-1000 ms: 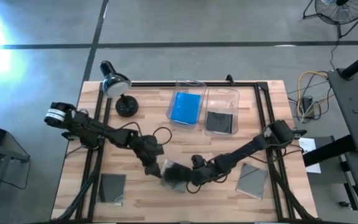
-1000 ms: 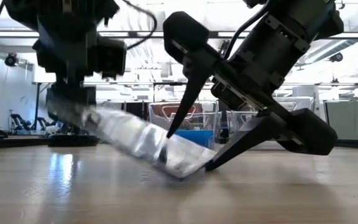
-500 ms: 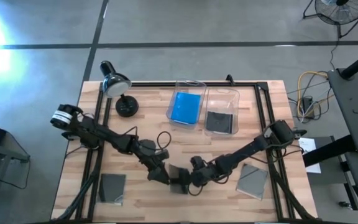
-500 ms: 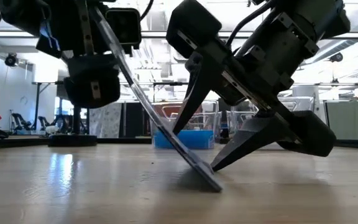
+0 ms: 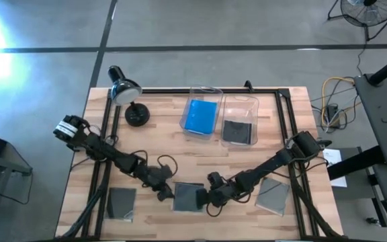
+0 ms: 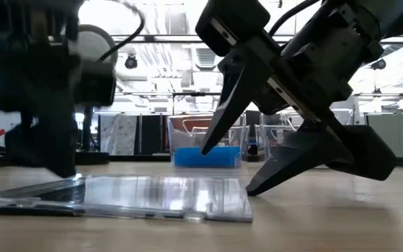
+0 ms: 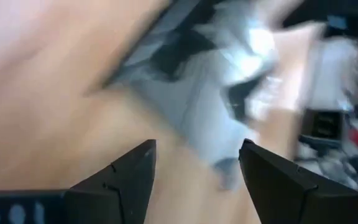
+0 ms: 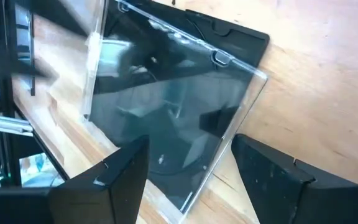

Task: Pick & place jewel cases by type
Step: Put the black CD case into the right transparent bin

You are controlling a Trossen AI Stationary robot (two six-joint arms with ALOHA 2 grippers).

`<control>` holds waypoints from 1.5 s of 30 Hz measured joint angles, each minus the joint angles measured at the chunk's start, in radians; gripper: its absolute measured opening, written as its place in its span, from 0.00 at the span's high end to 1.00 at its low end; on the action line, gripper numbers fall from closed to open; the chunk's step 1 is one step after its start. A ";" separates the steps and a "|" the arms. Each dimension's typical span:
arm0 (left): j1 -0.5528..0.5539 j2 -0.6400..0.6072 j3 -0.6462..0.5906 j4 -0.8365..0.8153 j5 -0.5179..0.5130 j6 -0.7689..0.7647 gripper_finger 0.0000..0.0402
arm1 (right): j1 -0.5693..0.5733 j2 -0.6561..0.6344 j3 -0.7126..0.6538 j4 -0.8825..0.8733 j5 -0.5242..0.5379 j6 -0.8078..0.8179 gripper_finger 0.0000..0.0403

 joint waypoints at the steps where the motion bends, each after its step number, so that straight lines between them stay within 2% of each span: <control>1: -0.011 0.000 -0.016 -0.006 -0.029 -0.043 0.47 | 0.001 0.000 0.000 0.000 -0.005 -0.003 0.42; 6: -0.090 -0.003 -0.056 0.032 -0.226 -0.377 0.47 | 0.014 -0.002 -0.005 0.000 -0.034 0.013 0.42; 9: -0.113 0.006 -0.042 0.019 -0.308 -0.447 0.47 | 0.025 -0.002 -0.005 0.004 -0.037 0.029 0.42; 14: -0.112 0.040 0.017 -0.094 -0.304 -0.420 0.47 | 0.029 -0.002 -0.002 0.006 -0.051 0.025 0.42; 20: -0.092 0.040 0.024 -0.106 -0.317 -0.401 0.47 | 0.024 -0.002 -0.001 -0.004 -0.011 0.007 0.42; 33: -0.081 0.064 0.021 -0.065 -0.352 -0.350 0.47 | -0.144 -0.001 0.017 0.016 -0.008 -0.227 0.42; 38: -0.081 0.051 0.021 -0.074 -0.331 -0.302 0.47 | -0.152 -0.059 0.016 -0.053 0.023 -0.250 0.42; 45: -0.078 -0.034 0.017 -0.159 -0.335 -0.224 0.47 | -0.144 -0.143 0.008 -0.135 0.069 -0.283 0.42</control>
